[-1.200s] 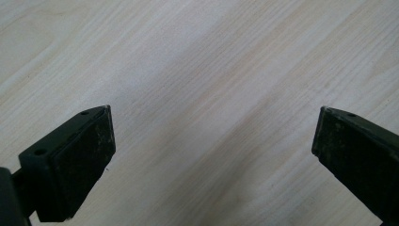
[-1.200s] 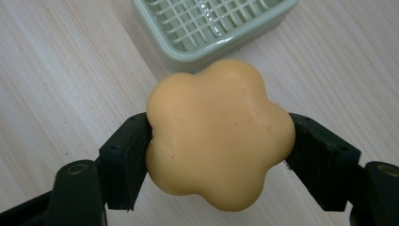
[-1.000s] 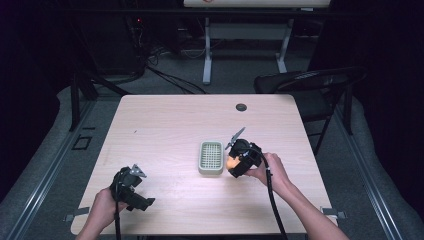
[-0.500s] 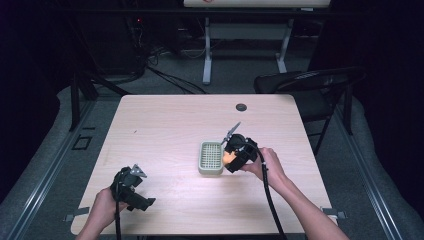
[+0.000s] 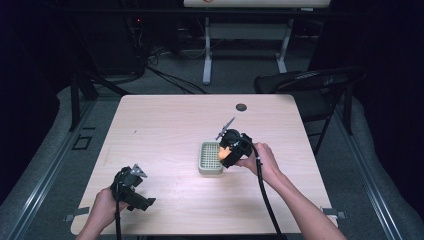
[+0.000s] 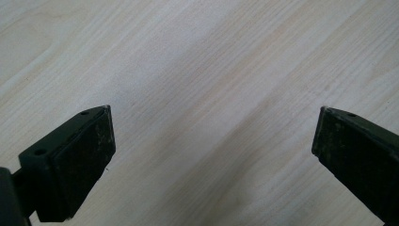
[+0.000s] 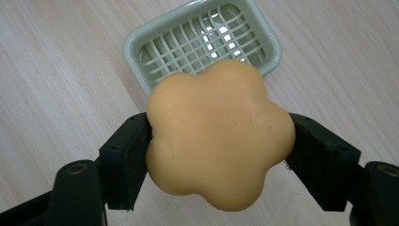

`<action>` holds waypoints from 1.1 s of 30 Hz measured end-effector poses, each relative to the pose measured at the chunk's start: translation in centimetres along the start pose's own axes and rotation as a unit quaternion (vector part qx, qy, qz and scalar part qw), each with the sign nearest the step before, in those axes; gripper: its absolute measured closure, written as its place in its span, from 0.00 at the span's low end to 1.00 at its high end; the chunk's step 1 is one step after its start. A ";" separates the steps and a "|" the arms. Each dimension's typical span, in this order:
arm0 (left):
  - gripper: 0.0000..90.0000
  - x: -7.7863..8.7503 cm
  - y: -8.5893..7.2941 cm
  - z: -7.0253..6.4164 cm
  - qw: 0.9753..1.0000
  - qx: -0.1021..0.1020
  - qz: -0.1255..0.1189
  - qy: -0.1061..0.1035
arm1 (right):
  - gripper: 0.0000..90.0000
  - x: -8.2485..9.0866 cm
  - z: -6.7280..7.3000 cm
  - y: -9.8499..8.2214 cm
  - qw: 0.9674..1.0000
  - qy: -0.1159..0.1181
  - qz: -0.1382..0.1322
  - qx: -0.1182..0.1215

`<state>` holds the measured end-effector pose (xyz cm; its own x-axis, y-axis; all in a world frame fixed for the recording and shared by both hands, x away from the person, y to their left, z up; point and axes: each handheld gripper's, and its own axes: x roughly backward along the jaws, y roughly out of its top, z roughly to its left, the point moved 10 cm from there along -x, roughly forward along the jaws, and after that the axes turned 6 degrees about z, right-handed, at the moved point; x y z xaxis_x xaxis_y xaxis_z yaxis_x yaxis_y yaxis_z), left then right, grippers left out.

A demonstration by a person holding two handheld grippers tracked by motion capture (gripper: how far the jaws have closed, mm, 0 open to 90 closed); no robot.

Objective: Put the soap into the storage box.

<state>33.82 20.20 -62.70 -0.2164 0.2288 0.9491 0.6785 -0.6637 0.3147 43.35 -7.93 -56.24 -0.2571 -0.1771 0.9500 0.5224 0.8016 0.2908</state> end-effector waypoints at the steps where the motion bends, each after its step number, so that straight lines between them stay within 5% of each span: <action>1: 0.00 0.0 0.0 0.0 1.000 0.000 0.000 0.000 | 0.29 -0.1 0.0 0.1 1.000 -0.001 -0.001 0.000; 33: 0.00 0.0 0.0 0.0 1.000 -0.001 0.001 -0.003 | 0.29 -3.2 0.5 3.2 1.000 0.005 0.013 0.008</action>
<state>33.82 20.19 -62.75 -0.2108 0.2311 0.9498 0.6777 -0.6656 0.3124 45.46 -4.55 -58.41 -0.2354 -0.1620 0.9583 0.5163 0.8145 0.2645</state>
